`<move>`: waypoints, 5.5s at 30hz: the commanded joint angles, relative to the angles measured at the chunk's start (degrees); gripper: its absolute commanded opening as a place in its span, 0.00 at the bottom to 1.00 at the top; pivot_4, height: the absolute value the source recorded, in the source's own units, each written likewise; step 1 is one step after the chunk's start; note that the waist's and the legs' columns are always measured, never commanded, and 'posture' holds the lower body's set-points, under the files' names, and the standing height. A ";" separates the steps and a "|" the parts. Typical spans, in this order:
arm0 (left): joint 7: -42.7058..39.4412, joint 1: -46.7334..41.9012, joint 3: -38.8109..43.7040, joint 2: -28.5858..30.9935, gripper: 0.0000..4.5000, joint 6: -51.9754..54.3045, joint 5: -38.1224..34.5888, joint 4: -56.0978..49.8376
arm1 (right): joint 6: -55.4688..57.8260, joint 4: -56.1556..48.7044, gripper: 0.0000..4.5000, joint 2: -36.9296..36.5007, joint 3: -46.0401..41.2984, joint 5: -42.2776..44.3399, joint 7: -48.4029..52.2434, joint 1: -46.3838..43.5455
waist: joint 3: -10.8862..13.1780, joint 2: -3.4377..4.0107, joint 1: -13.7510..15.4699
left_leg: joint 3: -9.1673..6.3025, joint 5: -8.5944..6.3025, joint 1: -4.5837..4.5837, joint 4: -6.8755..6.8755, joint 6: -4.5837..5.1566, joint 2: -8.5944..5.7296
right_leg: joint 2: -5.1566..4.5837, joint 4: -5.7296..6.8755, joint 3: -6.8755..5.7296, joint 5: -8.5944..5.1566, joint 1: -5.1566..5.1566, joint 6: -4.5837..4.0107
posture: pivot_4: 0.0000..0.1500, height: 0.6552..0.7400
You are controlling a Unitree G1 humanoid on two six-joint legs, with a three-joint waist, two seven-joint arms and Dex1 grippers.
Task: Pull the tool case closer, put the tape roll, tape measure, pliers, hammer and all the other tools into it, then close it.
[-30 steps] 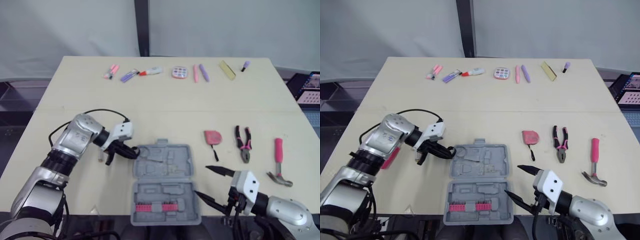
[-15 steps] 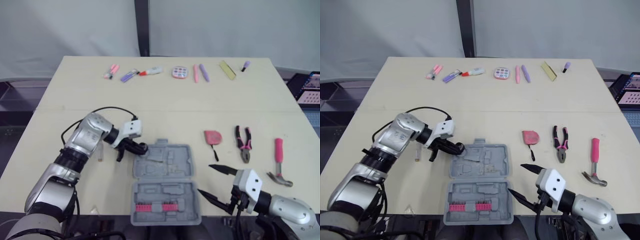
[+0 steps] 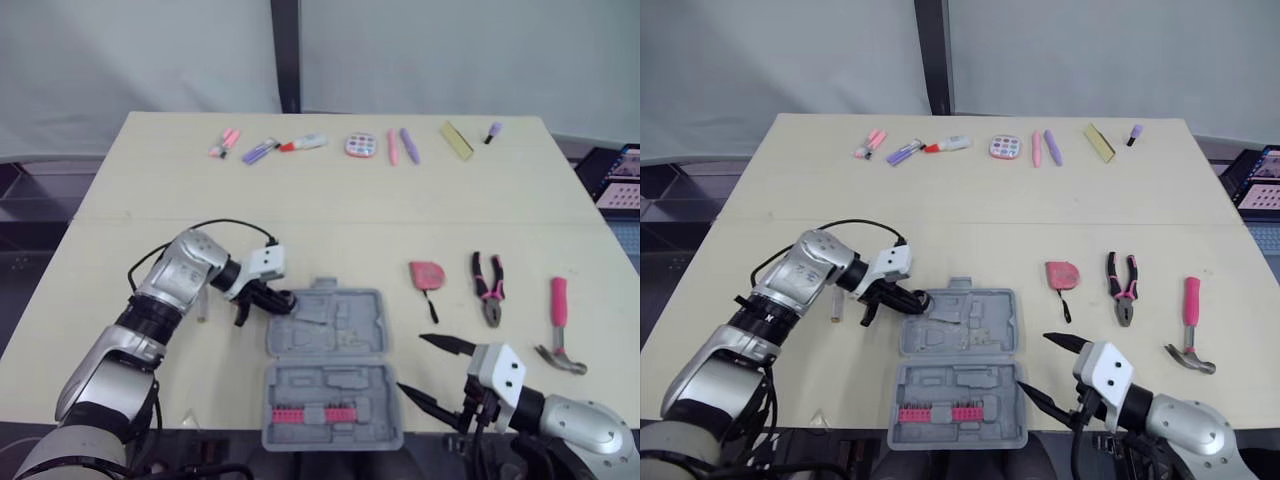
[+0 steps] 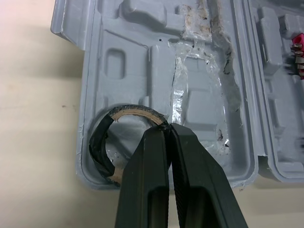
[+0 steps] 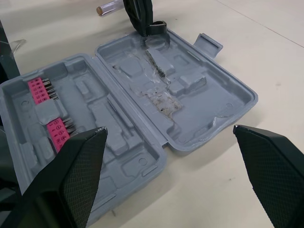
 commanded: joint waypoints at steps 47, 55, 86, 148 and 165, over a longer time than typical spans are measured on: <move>3.75 7.30 9.77 5.20 0.41 8.17 -8.74 -14.34 | -0.89 -0.33 1.00 -0.87 -1.67 0.39 0.40 -1.85 | 0.00 0.00 -0.03 | -0.04 0.00 -0.01 0.00 0.00 -0.01 | -0.06 0.06 0.06 0.00 -0.04 0.00 | 1.00 1.00; 7.85 9.02 10.39 3.49 0.31 1.20 -8.36 -12.79 | -0.50 -0.34 1.00 -1.47 -2.08 0.83 0.41 -2.13 | 0.00 0.00 0.03 | -0.04 0.00 -0.01 0.01 0.00 -0.02 | -0.05 0.07 0.06 0.00 -0.04 0.00 | 1.00 1.00; 19.45 14.73 11.31 -2.32 0.31 -18.18 -4.55 -2.31 | -0.20 -0.24 1.00 -1.63 -4.38 1.57 0.53 -1.32 | -0.02 -0.01 0.04 | -0.02 0.00 0.00 0.00 0.00 -0.11 | -0.07 0.42 0.03 0.00 -0.21 0.00 | 1.00 1.00; 24.69 76.07 44.00 6.08 0.00 6.32 -25.66 -53.05 | 6.42 2.38 0.80 -4.80 -5.85 4.05 1.55 0.87 | -0.23 0.22 1.26 | -0.05 -0.06 0.14 -0.24 -0.06 0.16 | -0.08 -1.57 0.23 -0.01 0.49 -0.01 | 1.00 1.00; 27.55 77.01 45.80 4.78 0.87 3.58 -27.51 -53.60 | 7.79 3.82 0.90 -5.60 -8.28 5.24 3.14 1.77 | -0.24 0.22 1.43 | 0.17 -0.11 0.17 -0.26 -0.05 0.23 | -0.05 -1.65 0.21 -0.01 0.50 -0.01 | 1.00 1.00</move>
